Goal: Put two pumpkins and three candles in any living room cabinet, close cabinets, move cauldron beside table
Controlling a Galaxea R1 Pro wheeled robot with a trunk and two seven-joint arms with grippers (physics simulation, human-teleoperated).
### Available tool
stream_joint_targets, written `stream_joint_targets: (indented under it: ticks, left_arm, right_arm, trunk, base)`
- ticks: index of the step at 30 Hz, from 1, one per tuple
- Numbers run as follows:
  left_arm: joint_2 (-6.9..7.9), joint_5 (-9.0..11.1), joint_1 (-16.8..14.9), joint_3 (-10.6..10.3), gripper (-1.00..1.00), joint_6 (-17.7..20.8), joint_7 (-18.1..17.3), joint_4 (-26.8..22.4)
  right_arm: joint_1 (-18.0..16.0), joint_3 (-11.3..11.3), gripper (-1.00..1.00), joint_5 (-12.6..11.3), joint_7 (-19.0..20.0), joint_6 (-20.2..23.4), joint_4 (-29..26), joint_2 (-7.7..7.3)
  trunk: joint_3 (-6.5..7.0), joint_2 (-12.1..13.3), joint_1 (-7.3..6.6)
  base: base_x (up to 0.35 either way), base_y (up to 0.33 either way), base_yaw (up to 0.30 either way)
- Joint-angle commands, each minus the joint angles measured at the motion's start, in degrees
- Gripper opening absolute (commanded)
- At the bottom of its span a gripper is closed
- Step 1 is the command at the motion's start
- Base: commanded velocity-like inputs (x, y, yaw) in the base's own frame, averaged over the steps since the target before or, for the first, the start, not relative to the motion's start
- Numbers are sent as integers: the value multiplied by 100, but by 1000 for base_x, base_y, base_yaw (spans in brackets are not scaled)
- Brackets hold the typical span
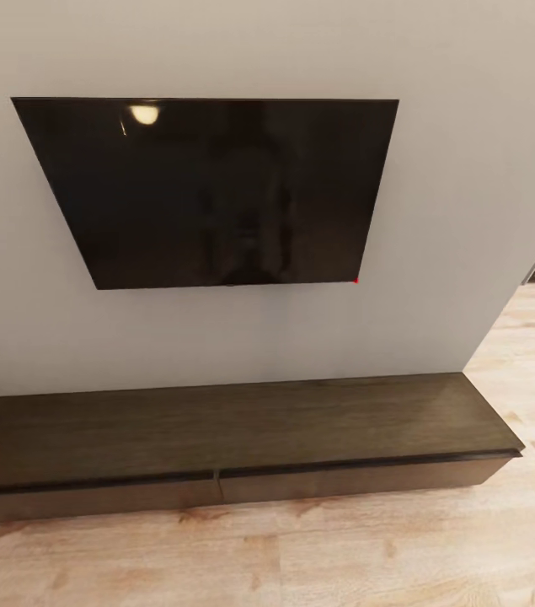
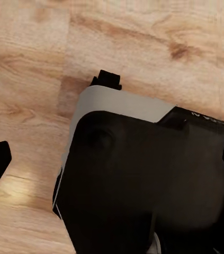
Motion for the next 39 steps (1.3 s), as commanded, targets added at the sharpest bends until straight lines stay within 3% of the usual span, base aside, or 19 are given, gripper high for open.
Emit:
stream_joint_targets:
  ticks: [1,2,4,8,11,13,15,17,20,24,25,26,27,28,32,35,37,38,39]
  left_arm:
    - [-5,-302,-84,-413,100,28,-60,-808]
    - [3,-571,-114,-688,100,52,-95,-1407]
    - [-9,-861,-159,-866,100,95,-114,-2040]
    - [-118,-1540,-476,-1000,100,688,-126,-3668]
    - [-167,-1653,-1002,-870,100,1138,-143,-4385]
    - [-208,-1655,-1351,-724,100,1257,-151,-4586]
    - [-230,-1648,-1717,-510,100,1496,-168,-4697]
    - [-312,-1646,-2062,-122,100,1832,-331,-4797]
    - [-464,-1649,-2485,487,100,2007,-777,-4865]
    - [-511,-1567,-3001,1146,100,2148,-1595,-4991]
    - [-507,-1399,-3067,1534,100,2228,-2147,-5145]
    - [-502,-1372,-3078,1591,100,2261,-2256,-5206]
    - [-501,-1353,-3082,1627,100,2338,-2328,-5259]
    - [-517,-1278,-3094,1693,100,2971,-2470,-5411]
    - [-513,-1210,-3096,1704,100,3090,-2479,-5532]
    - [-515,-1204,-3084,1696,100,3109,-2482,-5515]
    - [-526,-1215,-3070,1663,100,3103,-2487,-5455]
    - [-527,-1218,-3070,1654,100,3105,-2488,-5429]
    - [-528,-1216,-3070,1649,100,3106,-2489,-5411]
  right_arm:
    - [-7,2,100,1,-2,1,1,-9]
    - [-8,3,100,1,-2,3,1,-15]
    - [-9,5,100,1,-2,6,2,-18]
    - [-9,8,100,7,-2,6,2,-20]
    - [-9,9,100,13,-9,4,2,-21]
    - [-12,9,100,21,-5,-2,-2,-21]
    - [-14,9,100,25,-4,-69,-5,-18]
    - [-22,9,100,24,-3,-211,-6,-19]
    - [-54,9,100,26,-3,-280,-7,-10]
    - [-77,14,100,86,-2,-304,-11,-4]
    - [-107,16,100,141,9,-307,-24,-3]
    - [-162,16,100,192,8,-302,-47,-3]
    - [-243,20,100,293,4,-288,-85,-3]
    - [-689,81,100,1439,26,4,-431,1]
    - [-910,47,100,1759,-17,163,-987,2]
    - [-975,74,100,1853,-952,48,-1169,33]
    - [-982,153,100,2042,-1880,-153,-1192,43]
    - [-983,229,100,2227,-2210,-196,-1193,45]
    - [-981,376,100,2595,-2643,-229,-1185,52]
  trunk:
    - [0,0,0]
    - [0,0,0]
    - [0,0,0]
    - [0,0,0]
    - [0,0,0]
    - [0,0,0]
    - [0,0,0]
    - [0,0,0]
    - [0,0,0]
    - [0,0,0]
    - [0,0,0]
    - [0,0,0]
    - [0,0,0]
    - [0,0,0]
    - [0,0,0]
    - [0,0,0]
    - [0,0,0]
    - [0,0,0]
    - [0,0,0]
  base:
    - [0,0,0]
    - [0,0,0]
    - [0,0,0]
    - [0,0,0]
    - [0,0,0]
    - [0,0,0]
    - [0,0,0]
    - [0,0,0]
    - [0,0,0]
    - [0,0,0]
    - [0,0,0]
    - [0,0,0]
    - [0,0,0]
    - [0,0,0]
    - [0,0,0]
    - [0,0,0]
    - [0,0,0]
    - [0,0,0]
    - [0,0,0]
